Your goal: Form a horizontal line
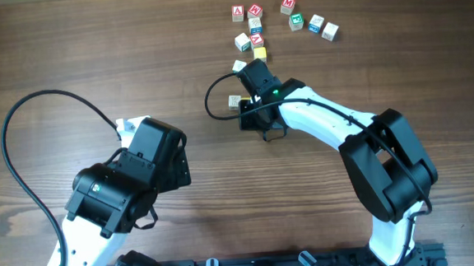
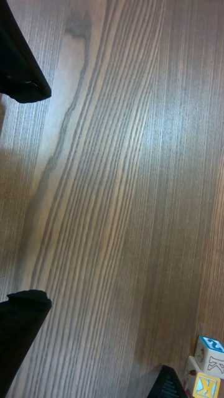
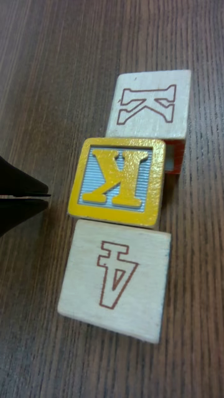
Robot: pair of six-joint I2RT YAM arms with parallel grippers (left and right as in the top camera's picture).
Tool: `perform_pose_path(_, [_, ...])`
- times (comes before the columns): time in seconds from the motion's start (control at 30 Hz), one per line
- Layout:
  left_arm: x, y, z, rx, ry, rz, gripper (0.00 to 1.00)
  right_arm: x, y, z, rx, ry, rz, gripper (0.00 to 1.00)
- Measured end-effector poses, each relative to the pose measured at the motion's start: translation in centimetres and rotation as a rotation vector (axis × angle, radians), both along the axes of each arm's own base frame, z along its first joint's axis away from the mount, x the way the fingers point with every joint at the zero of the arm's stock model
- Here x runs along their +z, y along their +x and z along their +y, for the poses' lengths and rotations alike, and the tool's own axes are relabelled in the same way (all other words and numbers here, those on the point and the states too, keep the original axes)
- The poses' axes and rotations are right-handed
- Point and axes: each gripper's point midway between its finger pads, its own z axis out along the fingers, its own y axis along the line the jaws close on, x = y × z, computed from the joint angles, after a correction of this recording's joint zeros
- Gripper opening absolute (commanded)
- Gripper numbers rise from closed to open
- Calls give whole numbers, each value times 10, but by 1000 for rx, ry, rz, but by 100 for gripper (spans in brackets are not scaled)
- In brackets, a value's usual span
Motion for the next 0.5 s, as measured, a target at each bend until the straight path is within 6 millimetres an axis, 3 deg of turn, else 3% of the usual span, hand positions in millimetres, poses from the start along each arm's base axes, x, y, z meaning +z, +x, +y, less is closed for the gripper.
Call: perform_pose_path(0.5, [0, 0, 0, 0, 0, 0, 100, 4, 16, 2, -15, 0, -71, 4])
